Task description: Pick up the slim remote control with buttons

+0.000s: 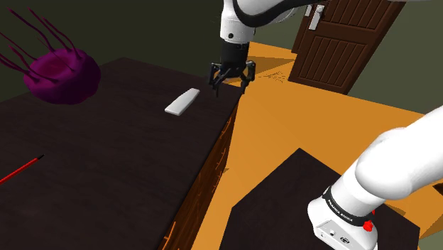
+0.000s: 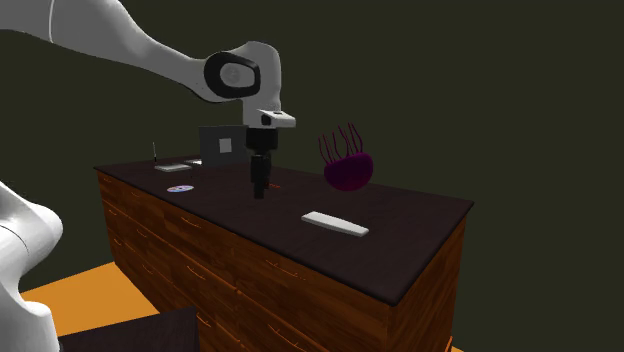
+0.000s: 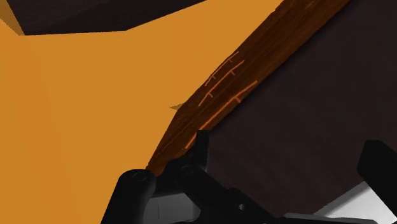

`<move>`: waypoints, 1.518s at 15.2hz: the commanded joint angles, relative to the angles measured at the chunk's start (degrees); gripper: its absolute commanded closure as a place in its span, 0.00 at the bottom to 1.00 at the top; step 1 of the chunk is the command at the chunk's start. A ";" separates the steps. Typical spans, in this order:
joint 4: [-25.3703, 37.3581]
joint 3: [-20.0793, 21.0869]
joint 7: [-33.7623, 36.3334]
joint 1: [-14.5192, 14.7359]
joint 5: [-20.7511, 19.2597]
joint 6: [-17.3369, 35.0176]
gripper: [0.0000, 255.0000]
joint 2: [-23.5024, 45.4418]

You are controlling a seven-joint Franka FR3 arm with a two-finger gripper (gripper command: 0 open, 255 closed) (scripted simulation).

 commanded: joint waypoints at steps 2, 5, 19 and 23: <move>3.81 2.45 9.19 -1.06 -1.67 2.73 0.00 6.38; 9.08 3.98 18.04 -1.66 -4.61 4.49 0.00 13.60; 37.63 -0.11 48.46 2.89 -16.43 4.34 0.00 43.07; 35.78 -0.33 48.71 2.91 -16.81 6.99 0.00 43.93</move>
